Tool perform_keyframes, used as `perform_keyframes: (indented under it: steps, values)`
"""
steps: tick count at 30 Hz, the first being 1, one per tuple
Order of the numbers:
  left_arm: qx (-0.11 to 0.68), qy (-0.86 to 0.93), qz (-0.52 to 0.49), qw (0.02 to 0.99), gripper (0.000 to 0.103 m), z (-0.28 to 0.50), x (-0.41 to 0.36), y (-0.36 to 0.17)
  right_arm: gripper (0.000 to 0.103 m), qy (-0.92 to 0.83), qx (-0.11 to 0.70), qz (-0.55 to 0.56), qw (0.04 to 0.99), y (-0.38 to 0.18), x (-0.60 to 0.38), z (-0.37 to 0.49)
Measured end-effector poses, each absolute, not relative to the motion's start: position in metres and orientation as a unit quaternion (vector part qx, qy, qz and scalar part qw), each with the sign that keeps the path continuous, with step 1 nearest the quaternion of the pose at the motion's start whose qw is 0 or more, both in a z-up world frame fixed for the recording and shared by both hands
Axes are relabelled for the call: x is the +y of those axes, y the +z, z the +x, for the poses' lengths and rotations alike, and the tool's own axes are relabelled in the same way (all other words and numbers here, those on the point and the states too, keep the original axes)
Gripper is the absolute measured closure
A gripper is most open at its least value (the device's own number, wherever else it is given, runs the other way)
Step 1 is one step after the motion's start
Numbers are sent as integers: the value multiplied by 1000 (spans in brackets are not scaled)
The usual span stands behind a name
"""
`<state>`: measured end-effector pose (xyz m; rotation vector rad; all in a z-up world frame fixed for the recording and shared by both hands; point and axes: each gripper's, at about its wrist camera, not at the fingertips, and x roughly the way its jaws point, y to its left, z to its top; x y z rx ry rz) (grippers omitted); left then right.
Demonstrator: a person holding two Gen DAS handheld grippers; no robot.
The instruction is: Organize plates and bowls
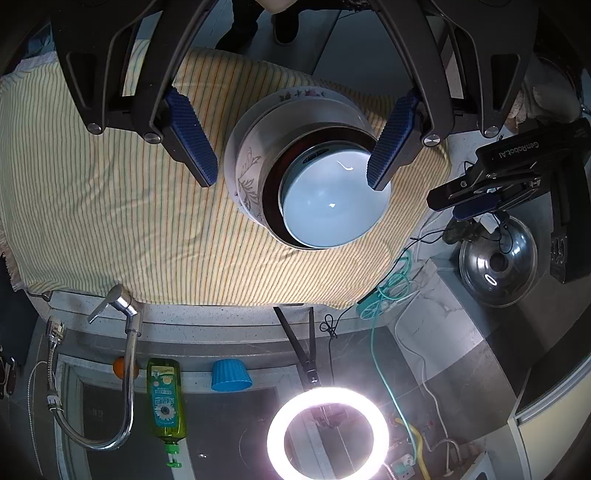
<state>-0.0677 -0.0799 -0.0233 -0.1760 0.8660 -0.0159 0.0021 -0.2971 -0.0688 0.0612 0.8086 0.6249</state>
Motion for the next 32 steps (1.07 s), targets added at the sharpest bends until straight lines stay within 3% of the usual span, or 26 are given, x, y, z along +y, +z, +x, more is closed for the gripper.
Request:
perform_keyframes:
  steps: [32]
  values:
    - [416, 9, -77, 906, 32, -60, -84, -24, 18, 298, 392, 33, 870, -73, -293, 0]
